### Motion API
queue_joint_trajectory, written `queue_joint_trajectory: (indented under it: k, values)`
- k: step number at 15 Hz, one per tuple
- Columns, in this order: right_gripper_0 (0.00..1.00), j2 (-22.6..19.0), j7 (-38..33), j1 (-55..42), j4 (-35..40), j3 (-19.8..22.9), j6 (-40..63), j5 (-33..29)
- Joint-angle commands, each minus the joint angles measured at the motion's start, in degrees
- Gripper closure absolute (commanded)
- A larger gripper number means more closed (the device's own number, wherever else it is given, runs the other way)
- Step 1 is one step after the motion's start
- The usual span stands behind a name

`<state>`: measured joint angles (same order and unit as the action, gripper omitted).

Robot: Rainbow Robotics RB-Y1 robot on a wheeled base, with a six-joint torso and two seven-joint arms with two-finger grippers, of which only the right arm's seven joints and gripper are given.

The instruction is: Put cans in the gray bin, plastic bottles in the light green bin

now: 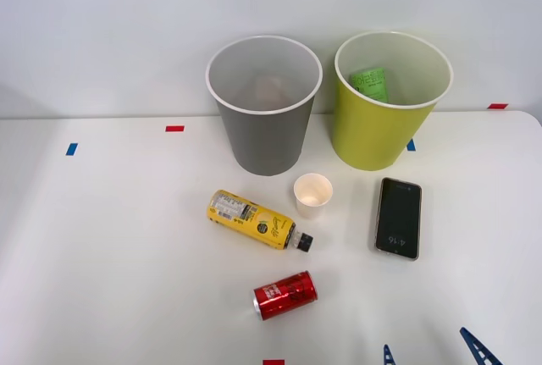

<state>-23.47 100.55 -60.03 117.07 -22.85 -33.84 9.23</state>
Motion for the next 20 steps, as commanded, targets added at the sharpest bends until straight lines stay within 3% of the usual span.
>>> queue_joint_trajectory:
  k: [1, 20]
  values:
    - [0.00, 0.0, 0.0, 0.0, 0.0, 0.0, 0.0, 0.0]
    - [0.00, 0.0, 0.0, 0.0, 0.0, 0.0, 0.0, 0.0]
